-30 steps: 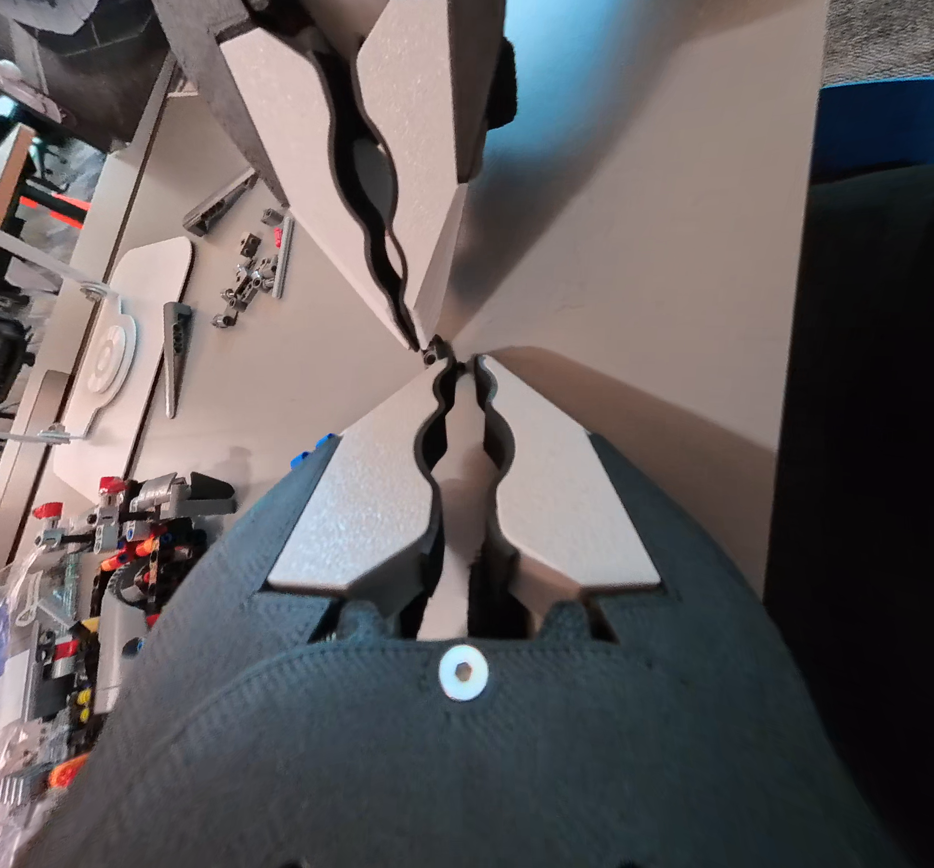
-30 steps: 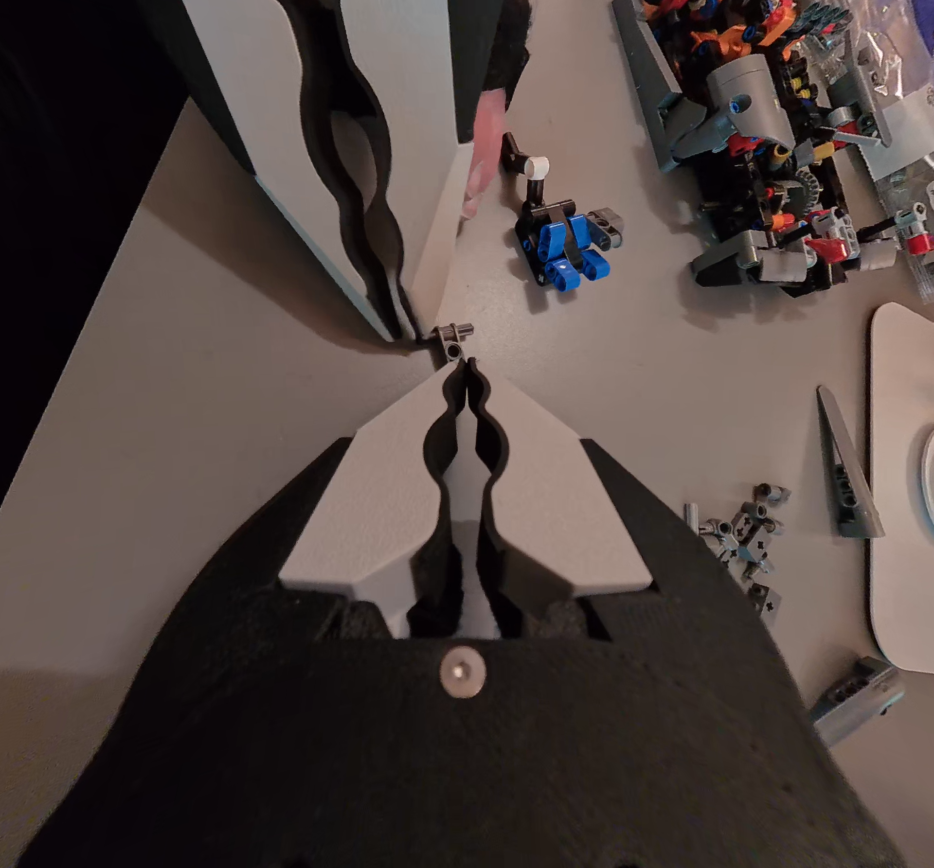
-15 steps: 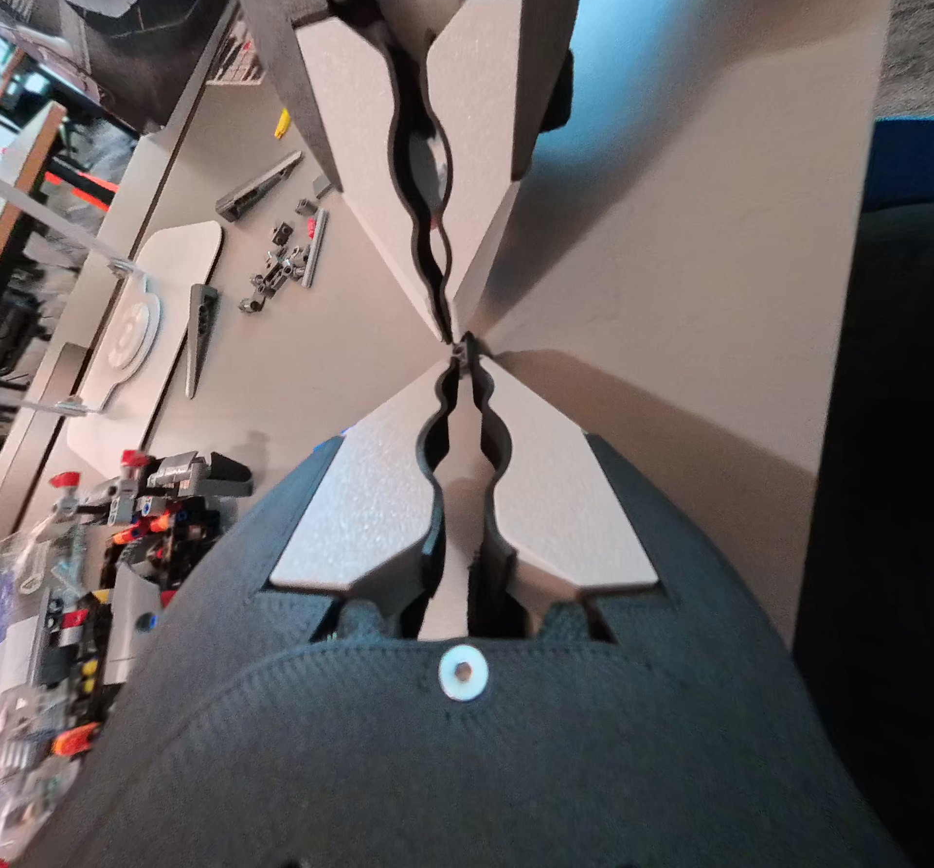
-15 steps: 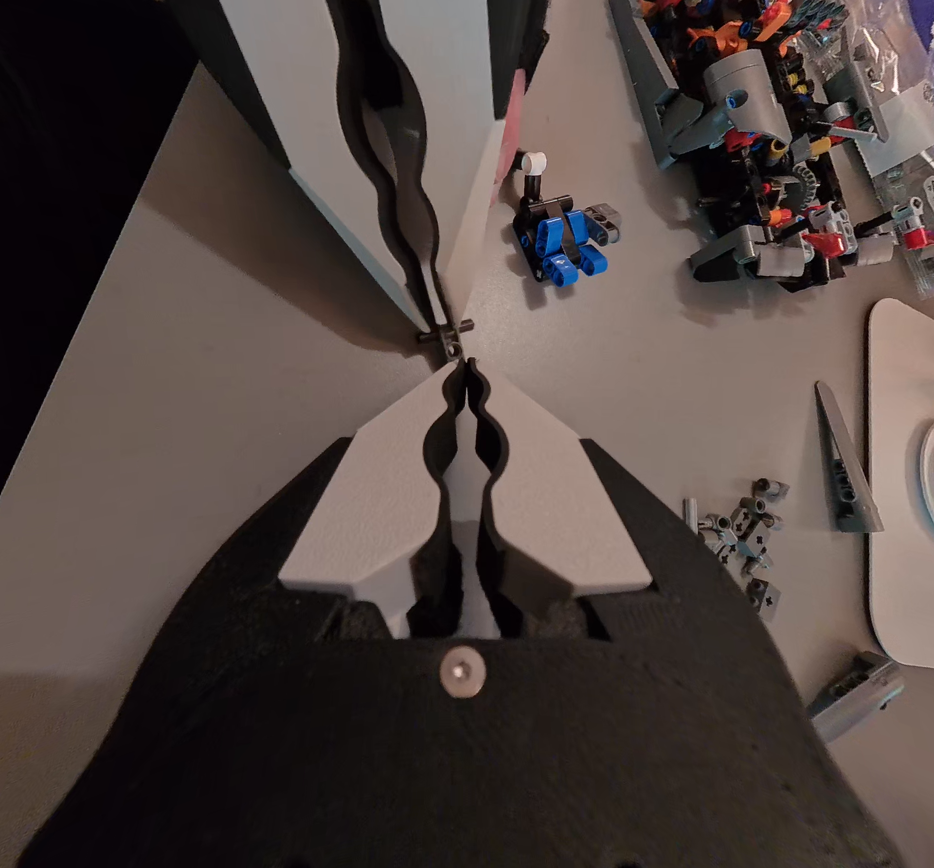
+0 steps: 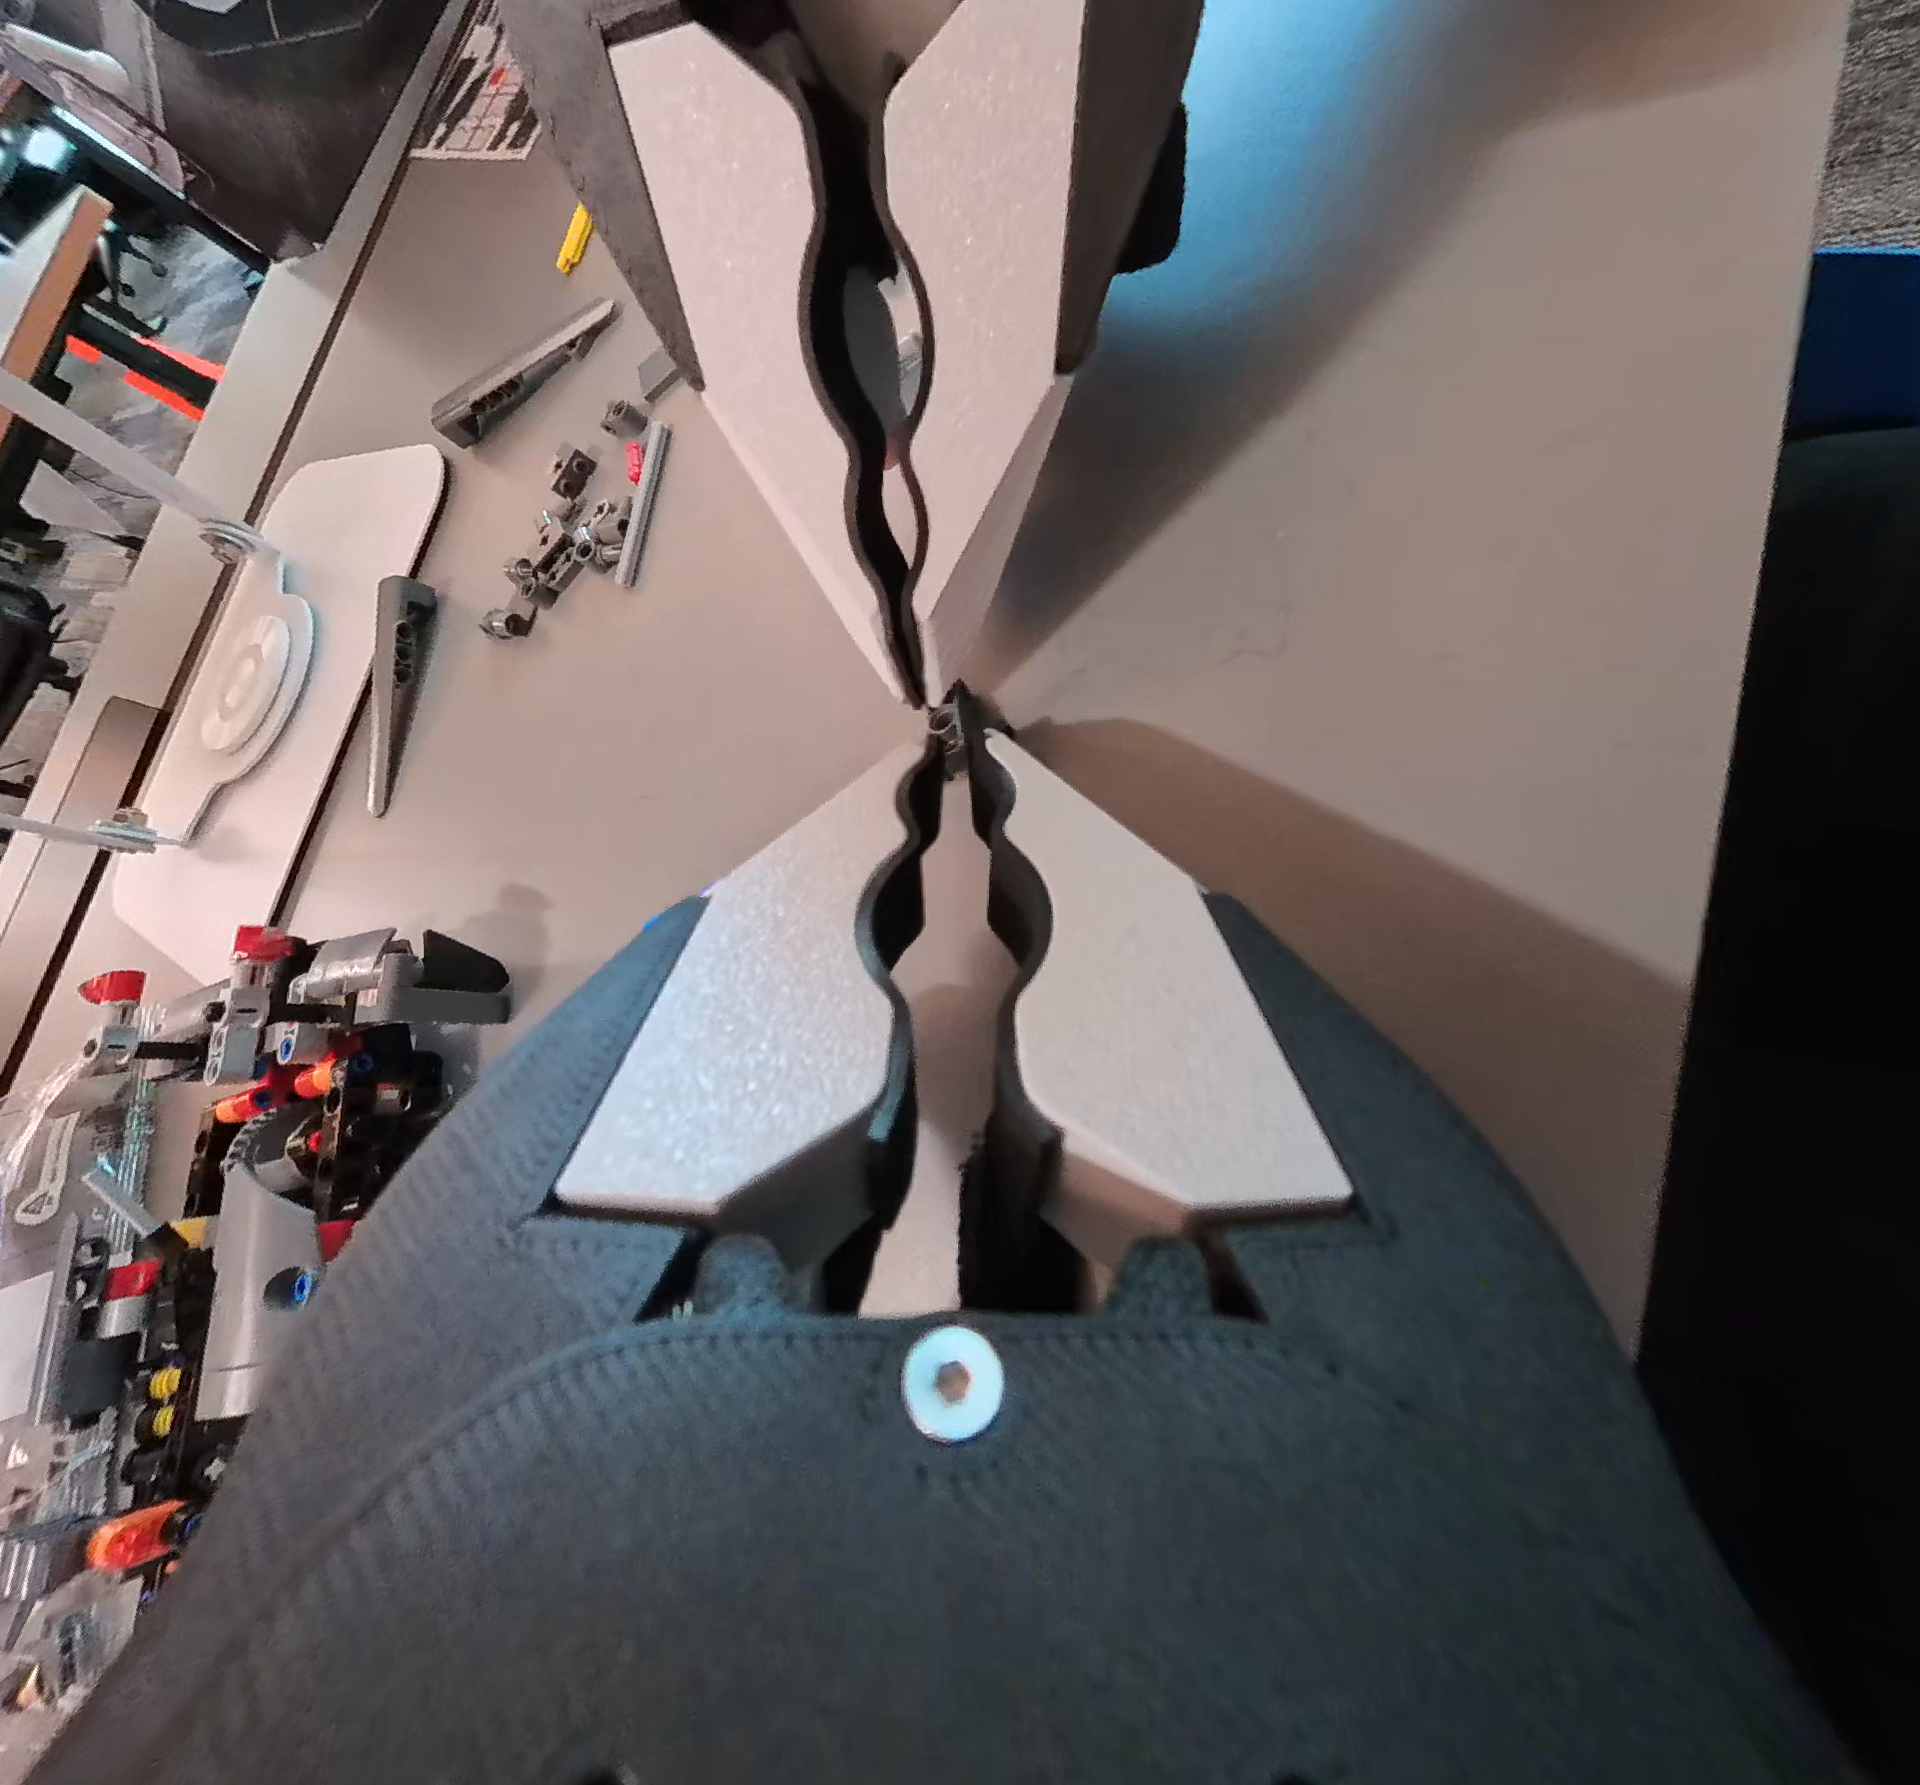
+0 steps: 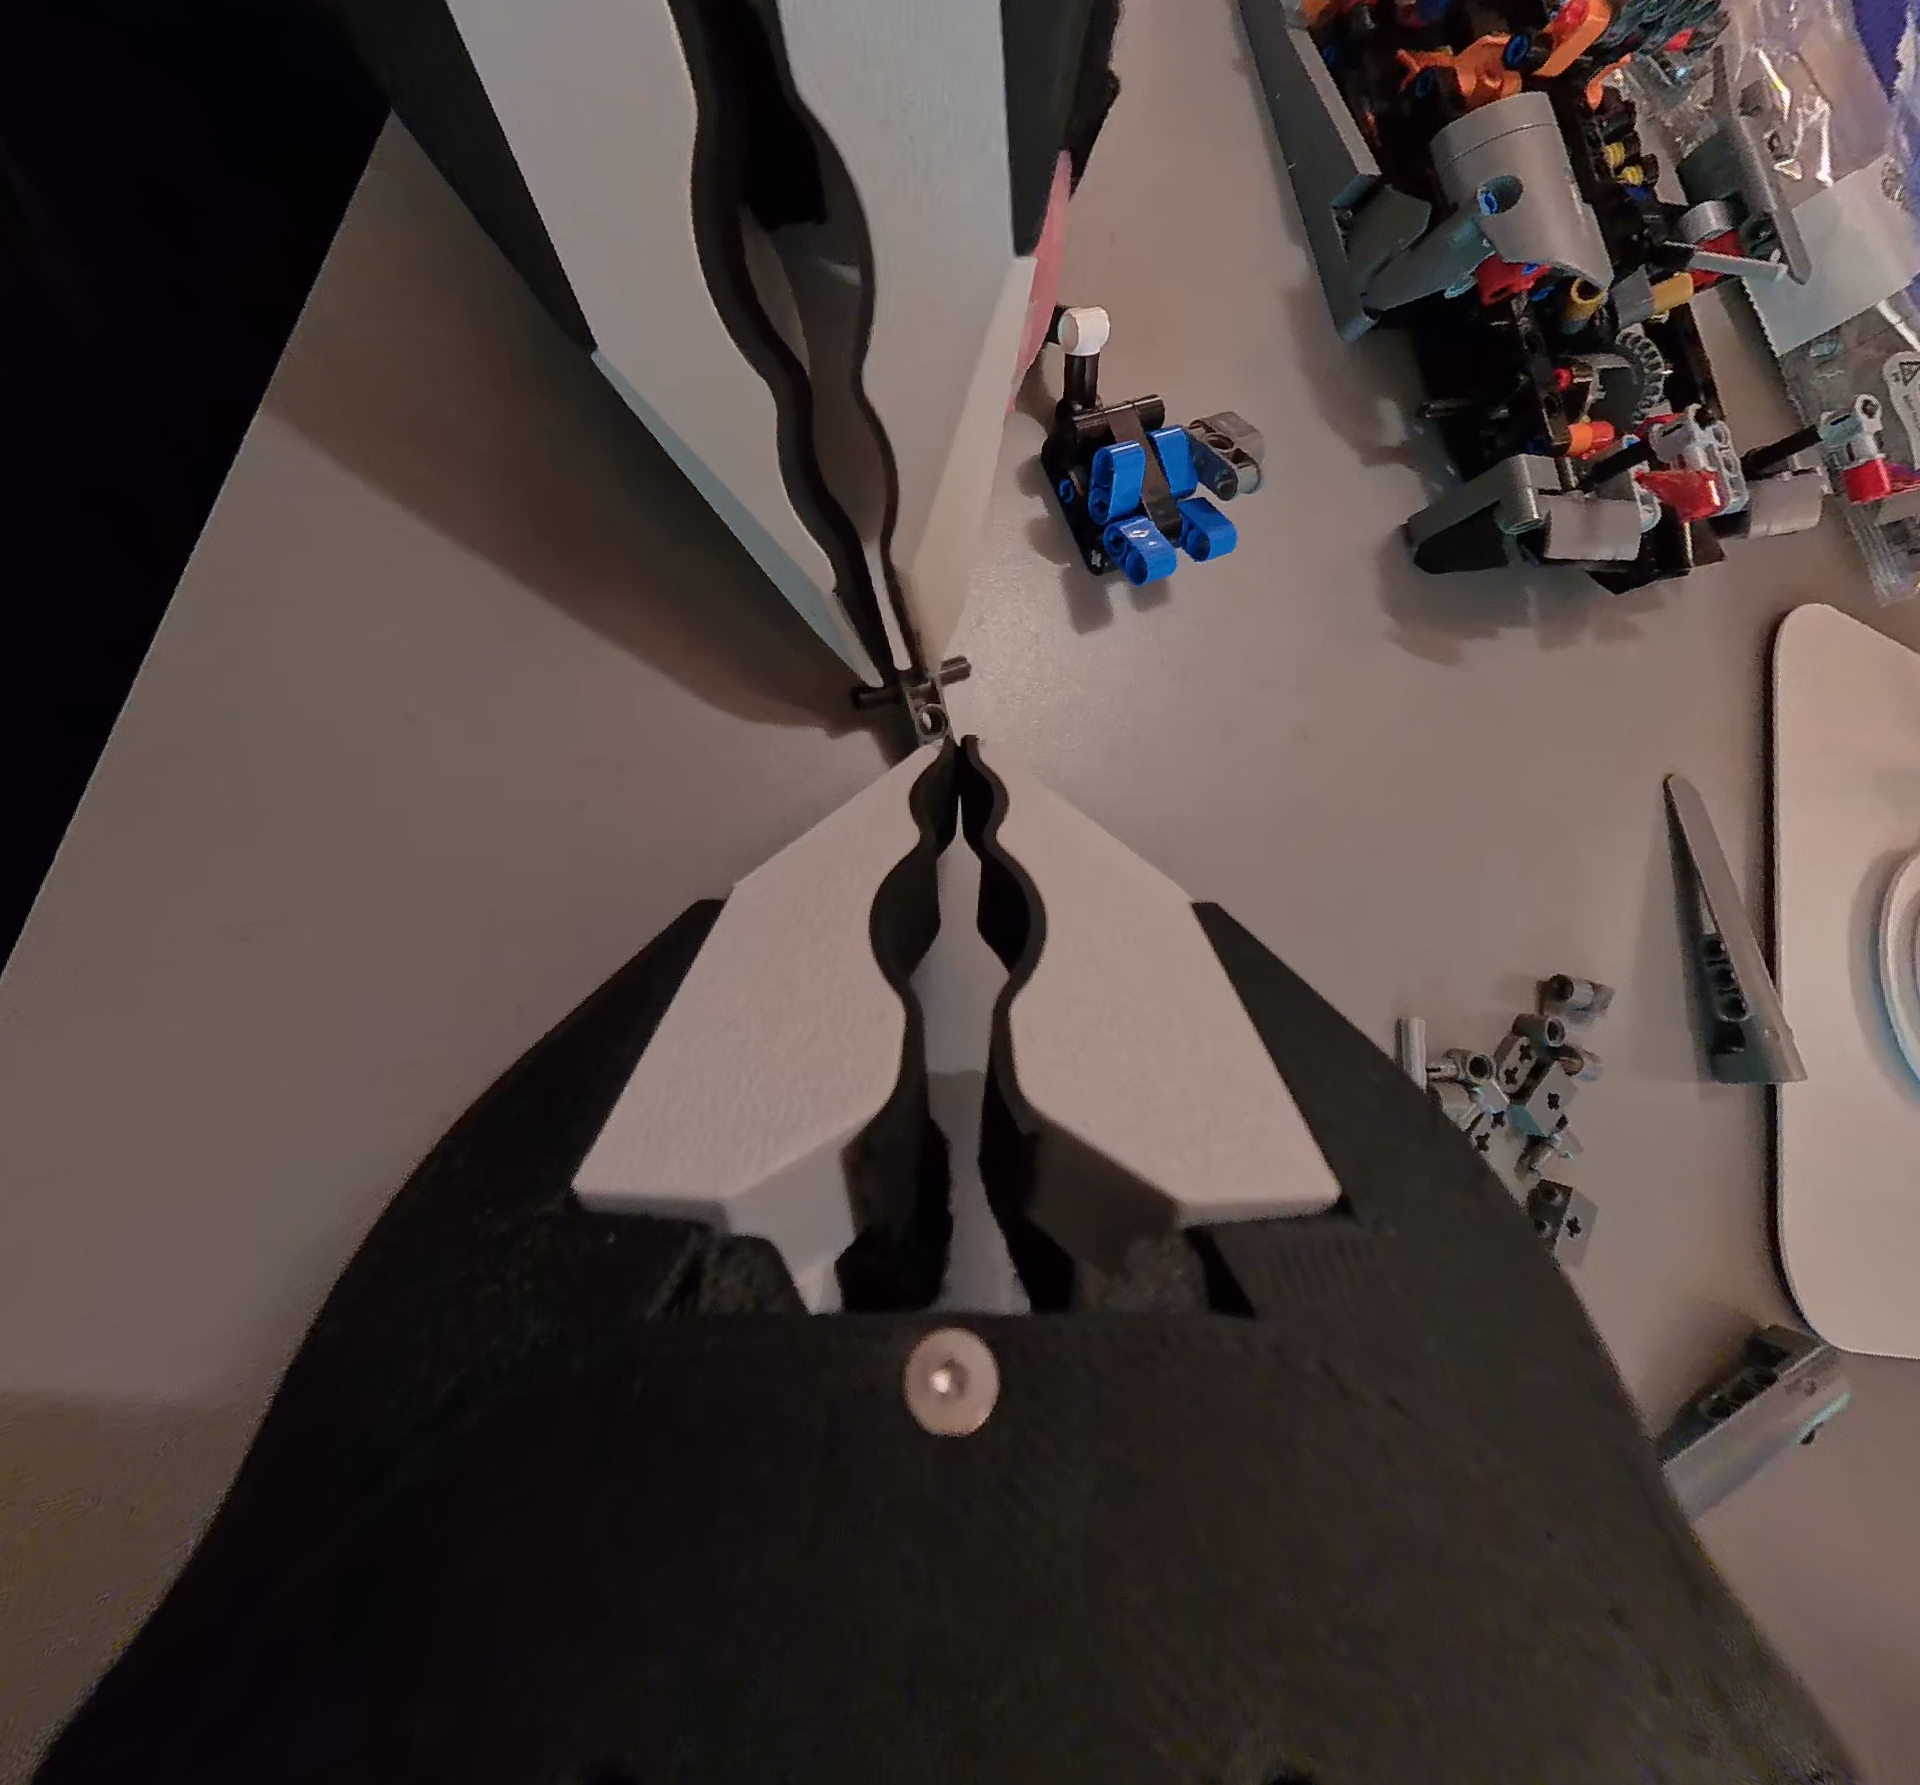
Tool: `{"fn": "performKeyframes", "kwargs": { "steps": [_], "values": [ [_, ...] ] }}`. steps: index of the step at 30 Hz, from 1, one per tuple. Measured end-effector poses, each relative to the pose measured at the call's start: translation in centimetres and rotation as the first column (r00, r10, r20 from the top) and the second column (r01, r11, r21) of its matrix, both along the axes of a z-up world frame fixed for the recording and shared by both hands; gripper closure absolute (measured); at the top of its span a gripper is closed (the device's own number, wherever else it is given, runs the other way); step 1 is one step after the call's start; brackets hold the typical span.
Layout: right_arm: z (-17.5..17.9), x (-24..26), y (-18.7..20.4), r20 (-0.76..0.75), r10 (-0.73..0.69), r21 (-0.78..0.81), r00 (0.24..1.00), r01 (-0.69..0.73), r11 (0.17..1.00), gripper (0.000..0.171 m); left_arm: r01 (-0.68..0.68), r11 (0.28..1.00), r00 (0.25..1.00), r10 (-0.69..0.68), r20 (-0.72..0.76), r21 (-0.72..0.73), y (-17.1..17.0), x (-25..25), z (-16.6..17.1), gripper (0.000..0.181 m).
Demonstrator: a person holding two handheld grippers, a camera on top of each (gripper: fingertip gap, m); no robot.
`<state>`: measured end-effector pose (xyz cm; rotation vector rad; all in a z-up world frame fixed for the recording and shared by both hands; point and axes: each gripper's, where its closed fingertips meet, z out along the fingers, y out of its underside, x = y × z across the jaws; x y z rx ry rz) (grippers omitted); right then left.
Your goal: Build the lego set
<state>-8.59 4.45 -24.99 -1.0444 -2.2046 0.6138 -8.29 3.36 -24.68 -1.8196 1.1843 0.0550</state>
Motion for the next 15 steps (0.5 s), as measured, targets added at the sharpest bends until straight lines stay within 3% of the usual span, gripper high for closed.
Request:
{"fn": "performKeyframes", "kwargs": {
  "steps": [15],
  "values": [
    [0.00, 0.04, 0.32, 0.004, -0.010, -0.006, 1.000, 0.010, 1.000, 0.171, -0.037, 0.999, 0.999, 0.037, 0.001, 0.003, 0.50, -0.37, 0.03, 0.181]
  ]
}}
